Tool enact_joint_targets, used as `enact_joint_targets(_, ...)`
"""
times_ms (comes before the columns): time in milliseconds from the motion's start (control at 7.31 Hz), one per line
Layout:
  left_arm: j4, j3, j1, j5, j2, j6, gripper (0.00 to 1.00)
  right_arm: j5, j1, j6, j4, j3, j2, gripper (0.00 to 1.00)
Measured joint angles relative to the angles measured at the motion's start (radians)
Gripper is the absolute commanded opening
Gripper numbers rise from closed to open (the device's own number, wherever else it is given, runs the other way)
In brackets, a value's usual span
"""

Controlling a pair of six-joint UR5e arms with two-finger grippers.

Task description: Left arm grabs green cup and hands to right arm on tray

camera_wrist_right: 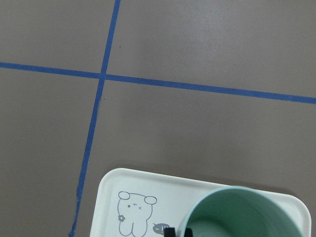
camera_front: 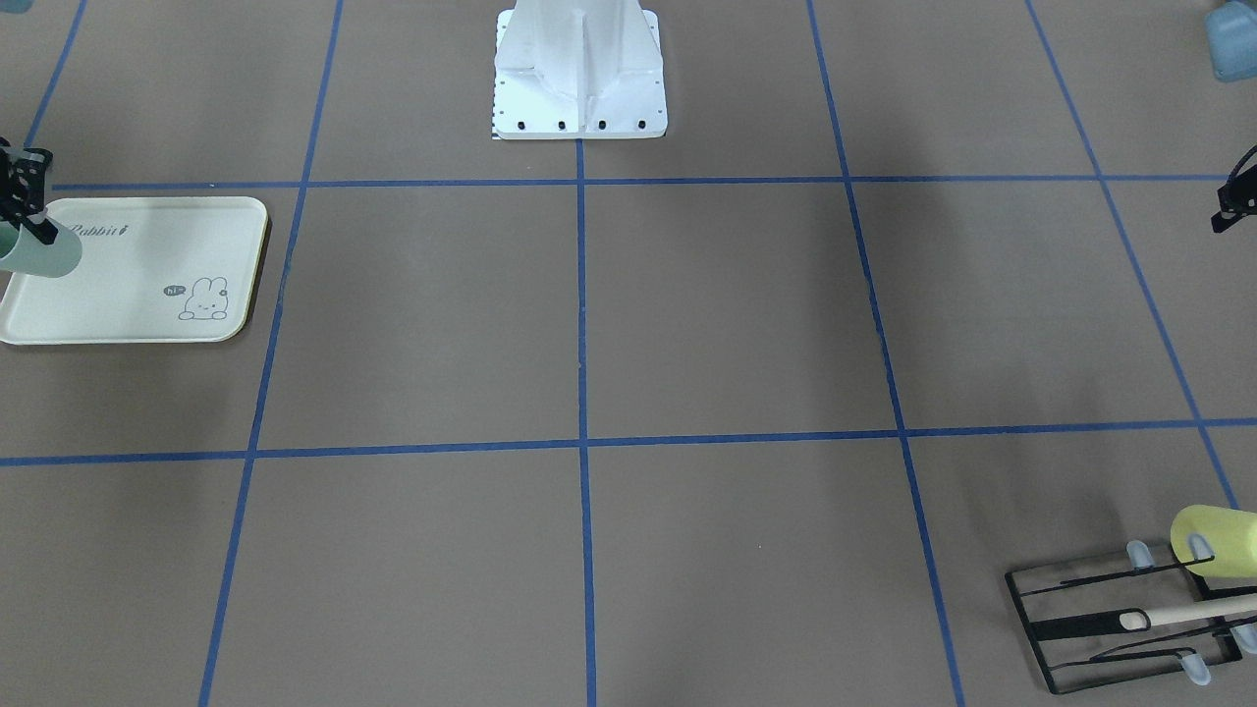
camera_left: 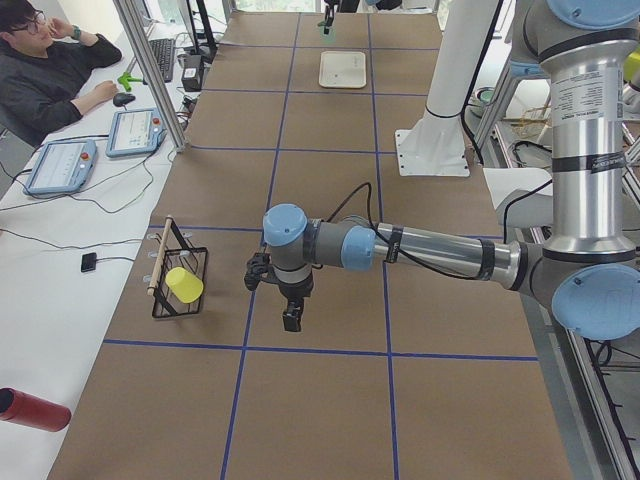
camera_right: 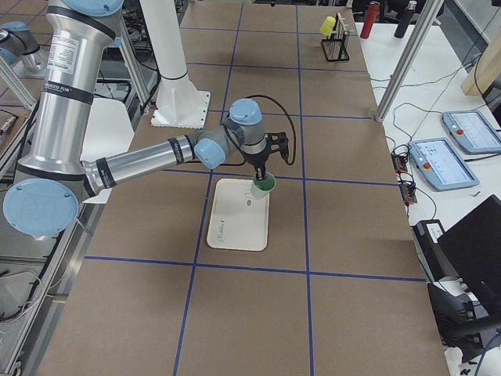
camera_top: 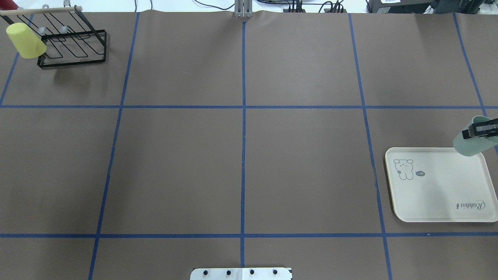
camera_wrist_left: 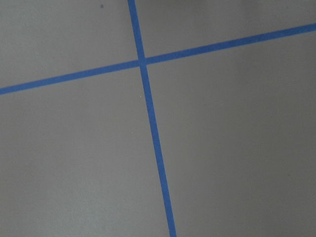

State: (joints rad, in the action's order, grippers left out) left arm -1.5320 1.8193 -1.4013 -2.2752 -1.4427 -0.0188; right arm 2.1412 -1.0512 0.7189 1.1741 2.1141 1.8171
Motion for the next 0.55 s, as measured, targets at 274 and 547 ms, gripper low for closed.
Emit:
enact_joint_targets(274,0.0,0.003,0.0,-0.008,0.007,-0.005,1.0,-0.153,0.15,0.172,-0.062,0.0,0.01,0.0)
enact_joint_targets(547,0.0,0.004,0.001,-0.009,0.006,-0.007,1.0,-0.32,0.308,0.327,-0.128,-0.001,0.044,0.0)
